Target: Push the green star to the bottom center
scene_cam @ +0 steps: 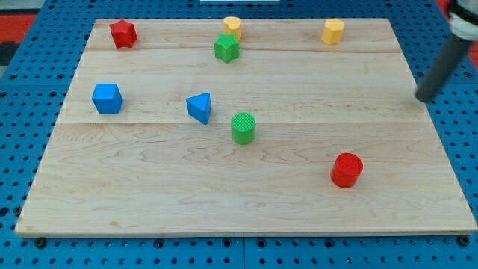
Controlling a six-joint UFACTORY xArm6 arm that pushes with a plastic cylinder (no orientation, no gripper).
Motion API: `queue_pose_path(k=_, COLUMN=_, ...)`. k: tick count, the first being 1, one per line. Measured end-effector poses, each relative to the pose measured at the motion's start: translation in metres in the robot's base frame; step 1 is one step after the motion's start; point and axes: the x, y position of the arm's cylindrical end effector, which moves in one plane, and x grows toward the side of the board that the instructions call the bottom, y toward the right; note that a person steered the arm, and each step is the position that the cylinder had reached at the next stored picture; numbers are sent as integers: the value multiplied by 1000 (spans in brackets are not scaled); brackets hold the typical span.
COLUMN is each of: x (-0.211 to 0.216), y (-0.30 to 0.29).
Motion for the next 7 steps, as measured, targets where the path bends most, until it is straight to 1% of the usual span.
queue_pose_path(k=2, x=-17, y=-167)
queue_pose_path(k=3, x=-76, y=-169)
queue_pose_path(k=4, x=-138, y=-208)
queue_pose_path(k=5, x=-155, y=-292)
queue_pose_path(k=6, x=-98, y=-310)
queue_pose_path(k=7, x=-110, y=-294)
